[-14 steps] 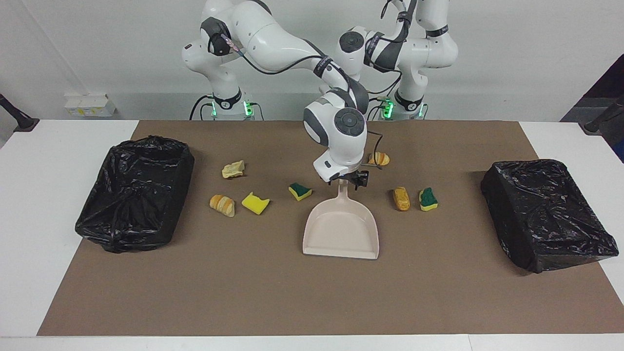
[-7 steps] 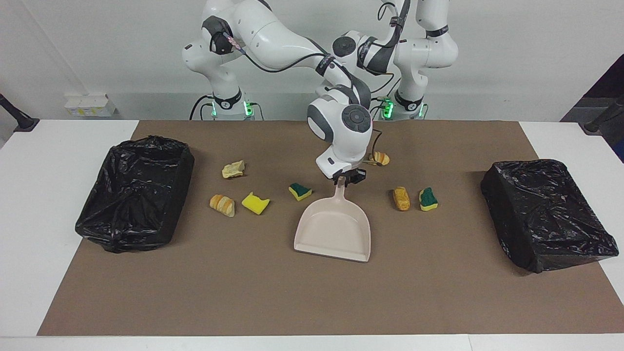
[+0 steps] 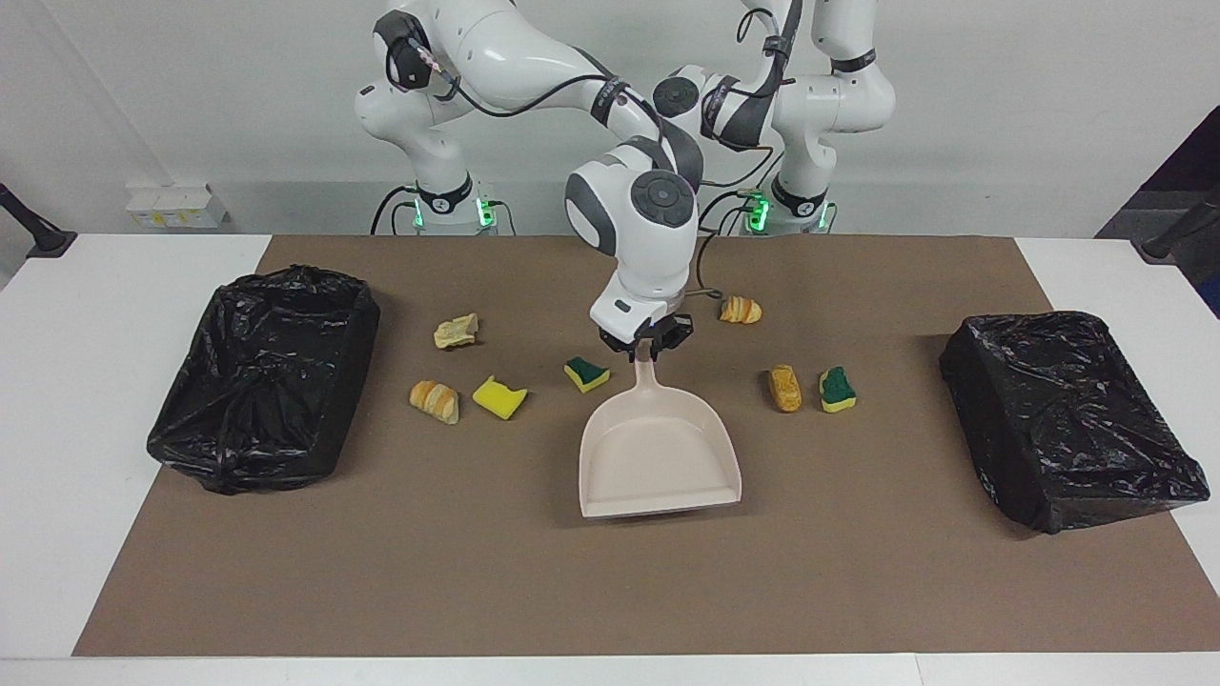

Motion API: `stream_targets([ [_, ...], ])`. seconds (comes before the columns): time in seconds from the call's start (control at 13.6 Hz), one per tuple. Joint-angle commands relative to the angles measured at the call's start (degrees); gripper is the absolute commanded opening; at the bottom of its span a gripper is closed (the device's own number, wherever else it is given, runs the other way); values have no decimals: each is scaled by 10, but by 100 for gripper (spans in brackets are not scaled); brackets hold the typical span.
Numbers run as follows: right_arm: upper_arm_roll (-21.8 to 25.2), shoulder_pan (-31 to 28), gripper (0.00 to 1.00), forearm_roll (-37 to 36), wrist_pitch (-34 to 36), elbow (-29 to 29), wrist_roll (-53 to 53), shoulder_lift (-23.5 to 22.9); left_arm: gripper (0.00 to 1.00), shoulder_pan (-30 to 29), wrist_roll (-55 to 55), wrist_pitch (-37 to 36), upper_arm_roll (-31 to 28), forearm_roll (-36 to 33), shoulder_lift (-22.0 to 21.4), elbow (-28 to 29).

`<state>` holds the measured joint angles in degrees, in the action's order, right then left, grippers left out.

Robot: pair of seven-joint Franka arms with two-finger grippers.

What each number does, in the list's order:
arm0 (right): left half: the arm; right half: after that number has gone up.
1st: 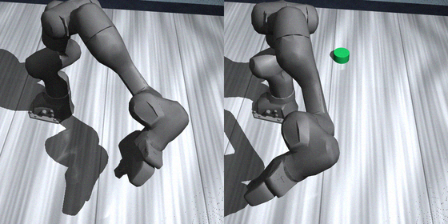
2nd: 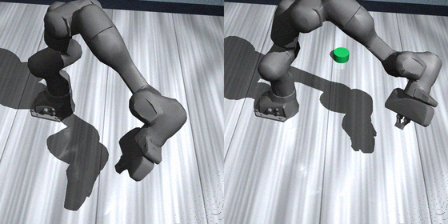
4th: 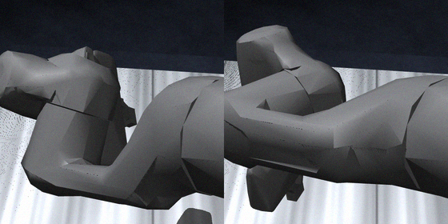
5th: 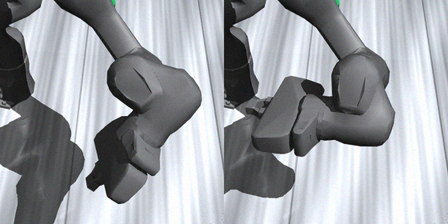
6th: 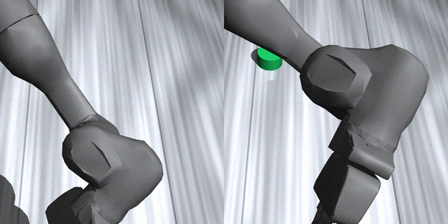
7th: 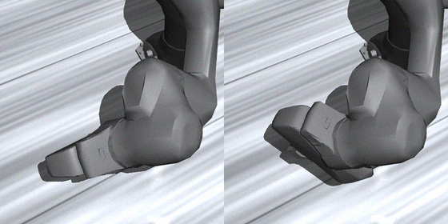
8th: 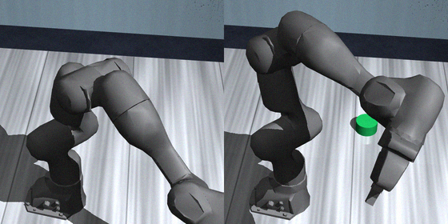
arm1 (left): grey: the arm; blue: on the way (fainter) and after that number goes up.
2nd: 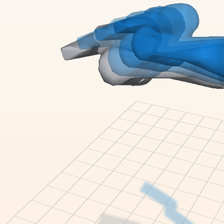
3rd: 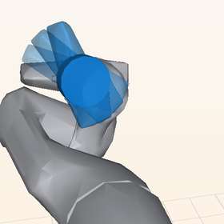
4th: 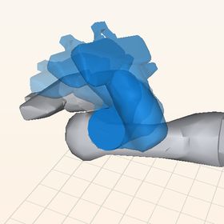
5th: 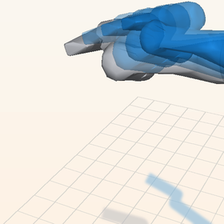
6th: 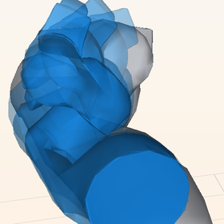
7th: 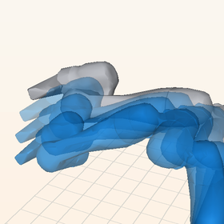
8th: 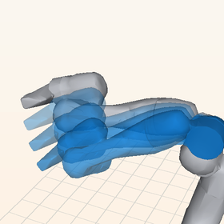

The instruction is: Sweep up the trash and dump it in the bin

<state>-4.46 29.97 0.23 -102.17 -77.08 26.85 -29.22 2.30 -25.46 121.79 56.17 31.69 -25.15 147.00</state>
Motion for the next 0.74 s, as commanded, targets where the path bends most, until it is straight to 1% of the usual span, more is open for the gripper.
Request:
stream_targets([
  [0.0, -6, -40, 0, 0, 18, -31, -111, 42, 0, -38, 64, -7, 3, -29, -12, -16],
  [0.07, -6, -51, 0, -1, 30, -36, -166, 52, 0, -54, 87, -19, -18, -65, -13, -28],
  [0.15, -6, -67, 0, 0, 48, -39, -220, 59, 0, -65, 105, -36, -58, -101, -10, -46],
  [0.22, -6, -79, 0, -1, 72, -40, -277, 63, 0, -65, 123, -54, -109, -122, -8, -60],
  [0.29, -6, -83, 0, -9, 93, -40, -338, 65, 0, -65, 144, -59, -158, -128, -6, -69],
  [0.37, -3, -84, 0, -12, 107, -42, -391, 68, 0, -70, 166, -64, -198, -140, -4, -71],
  [0.44, -3, -84, 0, -27, 115, -58, -428, 75, 0, -89, 180, -63, -221, -165, 5, -79],
  [0.51, -6, -83, 0, -53, 114, -76, -462, 87, 0, -118, 182, -64, -229, -192, 33, -91],
  [0.59, -5, -77, 0, -72, 109, -97, -496, 99, 0, -134, 197, -65, -253, -220, 59, -112],
  [0.66, -6, -75, 0, -78, 109, -114, -532, 109, 0, -133, 227, -56, -297, -242, 86, -126],
])
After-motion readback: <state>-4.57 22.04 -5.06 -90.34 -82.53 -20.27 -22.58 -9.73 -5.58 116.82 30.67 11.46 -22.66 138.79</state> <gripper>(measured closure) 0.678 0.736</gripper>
